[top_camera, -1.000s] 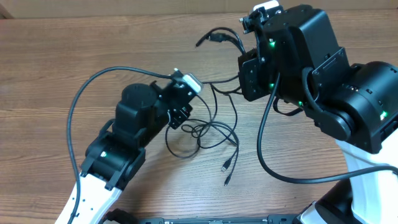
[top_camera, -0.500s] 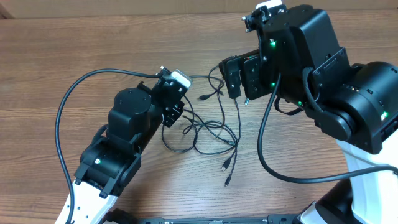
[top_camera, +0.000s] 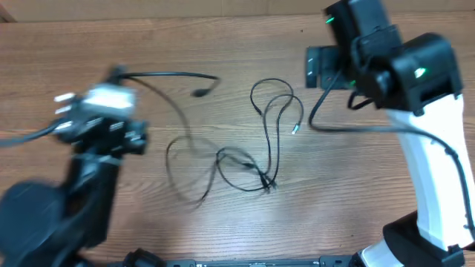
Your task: Untangle cables
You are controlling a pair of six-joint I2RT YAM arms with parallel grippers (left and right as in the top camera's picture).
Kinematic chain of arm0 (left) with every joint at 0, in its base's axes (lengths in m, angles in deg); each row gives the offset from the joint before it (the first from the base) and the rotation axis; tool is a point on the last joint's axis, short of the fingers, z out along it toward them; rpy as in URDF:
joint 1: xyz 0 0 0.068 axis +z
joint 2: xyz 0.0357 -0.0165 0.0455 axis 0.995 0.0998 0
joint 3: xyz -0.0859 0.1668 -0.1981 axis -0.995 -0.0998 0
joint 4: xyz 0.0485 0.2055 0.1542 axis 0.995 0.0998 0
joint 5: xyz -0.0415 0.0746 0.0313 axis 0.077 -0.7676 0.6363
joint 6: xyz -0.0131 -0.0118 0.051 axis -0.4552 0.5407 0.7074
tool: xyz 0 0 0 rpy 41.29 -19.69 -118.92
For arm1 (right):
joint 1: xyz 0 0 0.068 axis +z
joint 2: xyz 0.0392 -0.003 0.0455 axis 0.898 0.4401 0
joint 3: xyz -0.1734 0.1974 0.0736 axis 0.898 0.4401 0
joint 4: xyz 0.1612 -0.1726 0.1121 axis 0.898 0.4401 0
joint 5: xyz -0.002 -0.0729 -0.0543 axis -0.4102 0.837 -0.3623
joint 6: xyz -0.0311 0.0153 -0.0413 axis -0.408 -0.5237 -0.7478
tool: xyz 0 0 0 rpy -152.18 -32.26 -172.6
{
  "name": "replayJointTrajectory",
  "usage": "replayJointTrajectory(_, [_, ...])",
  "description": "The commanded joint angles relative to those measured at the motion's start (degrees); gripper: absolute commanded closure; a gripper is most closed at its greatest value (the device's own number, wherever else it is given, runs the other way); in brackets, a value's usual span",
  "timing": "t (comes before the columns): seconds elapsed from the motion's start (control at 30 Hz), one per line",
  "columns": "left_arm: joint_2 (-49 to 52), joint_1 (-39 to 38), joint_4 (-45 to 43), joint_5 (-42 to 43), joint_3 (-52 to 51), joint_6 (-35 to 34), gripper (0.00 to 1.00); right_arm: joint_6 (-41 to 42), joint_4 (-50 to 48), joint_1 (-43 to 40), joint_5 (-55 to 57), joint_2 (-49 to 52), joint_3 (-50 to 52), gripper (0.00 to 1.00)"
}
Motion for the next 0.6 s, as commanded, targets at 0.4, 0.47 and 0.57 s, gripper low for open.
replayJointTrajectory(0.4, [0.07, 0.04, 13.14, -5.55, 18.69, -0.79, 0.96, -4.48, -17.66, -5.60, -29.49, -0.74, 35.43, 0.00])
replayJointTrajectory(0.47, [0.09, 0.04, 14.82, -7.78, 18.69, -0.81, 0.96, -2.34, -25.33, -5.60, -38.27, -0.74, 44.33, 0.00])
replayJointTrajectory(0.57, [0.07, 0.04, 16.20, -10.05, 18.69, -0.79, 0.96, 4.48, -33.57, -5.16, -48.74, -0.74, 55.06, 0.00])
